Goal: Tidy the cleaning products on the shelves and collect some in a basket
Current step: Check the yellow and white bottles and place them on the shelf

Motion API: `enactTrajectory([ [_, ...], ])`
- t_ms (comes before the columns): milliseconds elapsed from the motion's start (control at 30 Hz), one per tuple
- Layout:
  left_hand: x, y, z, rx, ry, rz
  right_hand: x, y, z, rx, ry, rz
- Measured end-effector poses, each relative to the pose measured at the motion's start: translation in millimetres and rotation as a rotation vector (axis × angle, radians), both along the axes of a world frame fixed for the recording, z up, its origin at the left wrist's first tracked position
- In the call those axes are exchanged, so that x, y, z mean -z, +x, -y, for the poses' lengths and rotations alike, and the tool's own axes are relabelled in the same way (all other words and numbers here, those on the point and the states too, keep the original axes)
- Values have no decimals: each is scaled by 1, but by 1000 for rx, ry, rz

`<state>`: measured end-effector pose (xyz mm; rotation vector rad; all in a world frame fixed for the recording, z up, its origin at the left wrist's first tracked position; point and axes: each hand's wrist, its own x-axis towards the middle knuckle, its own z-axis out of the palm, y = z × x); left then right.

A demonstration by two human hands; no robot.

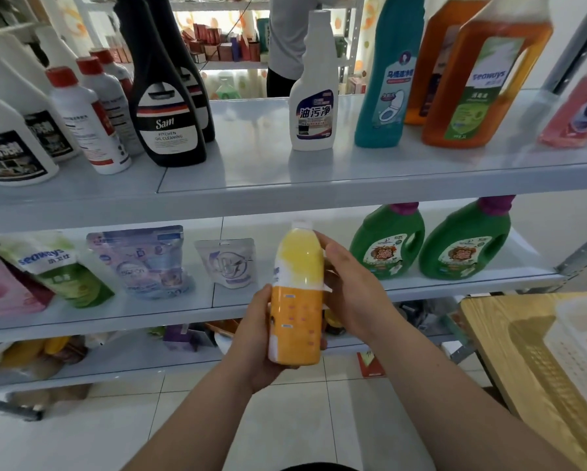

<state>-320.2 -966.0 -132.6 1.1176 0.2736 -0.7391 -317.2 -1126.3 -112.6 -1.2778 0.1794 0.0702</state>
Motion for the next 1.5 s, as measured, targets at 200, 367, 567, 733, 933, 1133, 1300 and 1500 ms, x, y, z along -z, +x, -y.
enactTrajectory([
  [200,12,-1,-11,132,-144,63,-11,-10,-7,-16,-103,37],
  [367,10,-2,-17,296,8,421,-15,-13,-18,-41,-198,32],
  [567,-8,8,-23,144,715,737,-43,-14,-15,36,-561,253],
  [733,-13,23,-48,-40,1039,1079,-72,-3,-10,39,-1197,360],
  [933,-39,27,-64,-152,1385,1606,-88,15,-21,33,-1333,232],
  [1133,-58,30,-74,312,779,985,-101,17,-21,109,-1405,606],
  [1300,-49,31,-60,366,472,866,-102,28,-14,109,-1237,786],
  [1500,-64,38,-40,77,408,840,-84,32,-16,28,-782,620],
])
